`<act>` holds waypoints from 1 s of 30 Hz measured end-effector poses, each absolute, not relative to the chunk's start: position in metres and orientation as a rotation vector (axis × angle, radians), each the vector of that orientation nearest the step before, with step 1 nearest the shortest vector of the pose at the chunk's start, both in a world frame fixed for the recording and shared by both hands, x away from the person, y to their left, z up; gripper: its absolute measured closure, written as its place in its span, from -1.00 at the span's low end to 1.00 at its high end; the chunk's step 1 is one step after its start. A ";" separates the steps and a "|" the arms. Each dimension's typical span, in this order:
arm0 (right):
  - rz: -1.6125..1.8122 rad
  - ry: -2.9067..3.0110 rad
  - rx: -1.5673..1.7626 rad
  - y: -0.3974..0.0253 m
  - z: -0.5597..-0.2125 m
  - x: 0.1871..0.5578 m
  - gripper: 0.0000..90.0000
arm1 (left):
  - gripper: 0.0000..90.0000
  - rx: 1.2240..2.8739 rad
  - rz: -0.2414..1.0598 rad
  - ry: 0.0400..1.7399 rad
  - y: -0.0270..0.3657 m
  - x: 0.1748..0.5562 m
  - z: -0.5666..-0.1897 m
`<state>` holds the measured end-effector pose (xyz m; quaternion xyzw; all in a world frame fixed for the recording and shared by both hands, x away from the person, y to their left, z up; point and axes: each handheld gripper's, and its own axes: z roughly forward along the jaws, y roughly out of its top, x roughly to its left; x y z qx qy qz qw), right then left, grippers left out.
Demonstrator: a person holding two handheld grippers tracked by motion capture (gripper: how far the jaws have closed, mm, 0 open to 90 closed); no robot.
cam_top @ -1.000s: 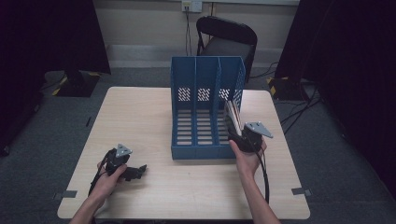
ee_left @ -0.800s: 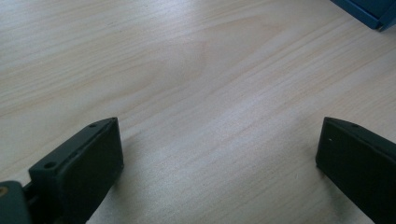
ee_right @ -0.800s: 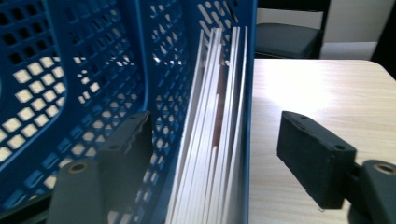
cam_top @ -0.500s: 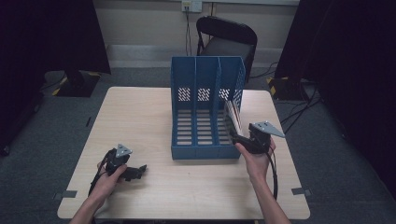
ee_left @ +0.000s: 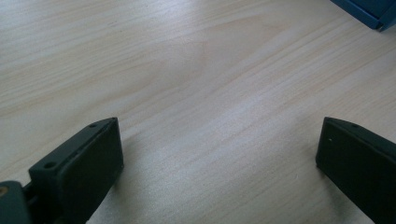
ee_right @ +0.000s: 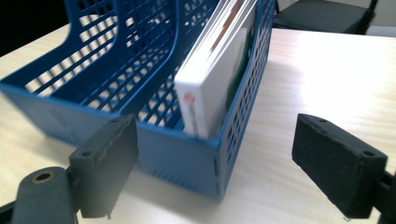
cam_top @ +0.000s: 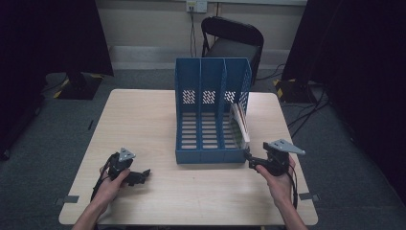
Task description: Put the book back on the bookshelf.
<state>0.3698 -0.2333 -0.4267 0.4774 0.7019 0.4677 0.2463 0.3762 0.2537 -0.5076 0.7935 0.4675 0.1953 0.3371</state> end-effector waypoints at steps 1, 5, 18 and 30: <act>1.281 1.928 1.293 -0.236 -0.428 0.367 -0.69 | -1.00 2.069 0.509 1.219 0.254 0.376 -0.508; 1.236 2.008 1.282 -0.244 -0.436 0.359 -0.67 | -1.00 2.068 0.509 1.221 0.254 0.376 -0.508; 0.923 2.200 1.394 -0.265 -0.489 0.376 -0.66 | -1.00 2.062 0.509 1.231 0.253 0.375 -0.508; 0.928 2.140 1.358 -0.255 -0.506 0.376 -0.73 | -1.00 2.064 0.507 1.229 0.253 0.375 -0.508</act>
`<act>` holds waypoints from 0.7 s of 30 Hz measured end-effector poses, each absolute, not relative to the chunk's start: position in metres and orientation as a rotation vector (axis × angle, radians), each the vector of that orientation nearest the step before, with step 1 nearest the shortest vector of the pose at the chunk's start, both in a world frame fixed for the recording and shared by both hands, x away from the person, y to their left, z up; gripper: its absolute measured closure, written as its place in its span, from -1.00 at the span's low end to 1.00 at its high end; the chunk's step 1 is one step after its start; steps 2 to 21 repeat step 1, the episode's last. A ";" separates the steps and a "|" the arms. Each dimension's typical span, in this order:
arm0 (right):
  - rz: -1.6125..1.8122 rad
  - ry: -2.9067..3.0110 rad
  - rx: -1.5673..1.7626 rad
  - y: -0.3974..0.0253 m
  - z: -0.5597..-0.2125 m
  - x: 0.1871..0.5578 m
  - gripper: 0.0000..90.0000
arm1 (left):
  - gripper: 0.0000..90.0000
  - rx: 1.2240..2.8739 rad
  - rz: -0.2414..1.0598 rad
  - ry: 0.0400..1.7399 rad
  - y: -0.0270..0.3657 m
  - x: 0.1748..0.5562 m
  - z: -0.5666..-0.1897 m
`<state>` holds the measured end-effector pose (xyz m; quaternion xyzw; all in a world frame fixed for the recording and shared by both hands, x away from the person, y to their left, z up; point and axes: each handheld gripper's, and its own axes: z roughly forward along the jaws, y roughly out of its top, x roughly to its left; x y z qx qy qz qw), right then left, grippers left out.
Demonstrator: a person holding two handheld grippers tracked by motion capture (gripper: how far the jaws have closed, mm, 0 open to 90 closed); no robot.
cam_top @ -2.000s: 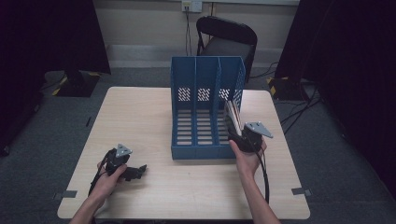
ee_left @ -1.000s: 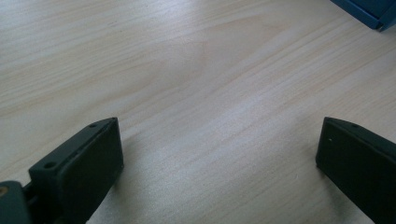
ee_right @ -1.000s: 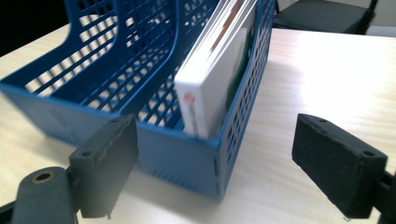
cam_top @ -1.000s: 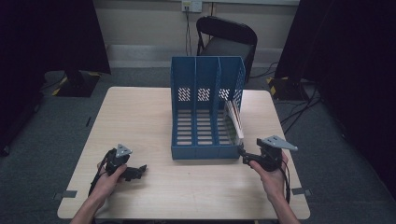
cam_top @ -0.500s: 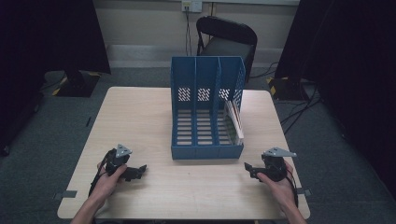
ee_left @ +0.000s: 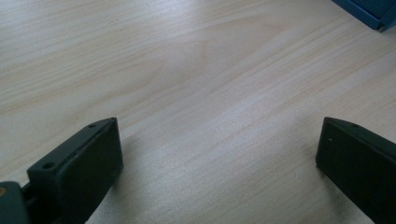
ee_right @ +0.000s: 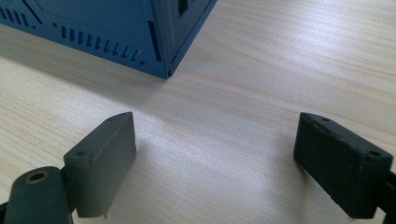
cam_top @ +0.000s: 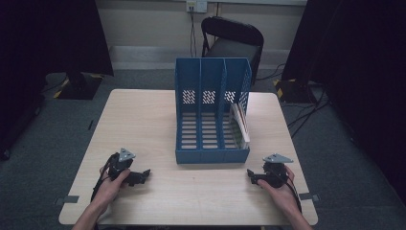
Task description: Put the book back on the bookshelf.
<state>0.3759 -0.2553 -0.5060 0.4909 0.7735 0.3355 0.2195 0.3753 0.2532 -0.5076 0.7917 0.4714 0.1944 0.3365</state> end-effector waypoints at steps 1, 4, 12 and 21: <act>0.924 2.132 1.363 -0.255 -0.506 0.375 -0.73 | -1.00 2.062 0.508 1.229 0.253 0.375 -0.508; 0.924 2.132 1.363 -0.255 -0.506 0.375 -0.73 | -1.00 2.062 0.508 1.229 0.253 0.375 -0.508; 0.924 2.132 1.363 -0.255 -0.506 0.375 -0.73 | -1.00 2.062 0.508 1.229 0.253 0.375 -0.508; 0.924 2.132 1.363 -0.255 -0.506 0.375 -0.73 | -1.00 2.062 0.508 1.229 0.253 0.375 -0.508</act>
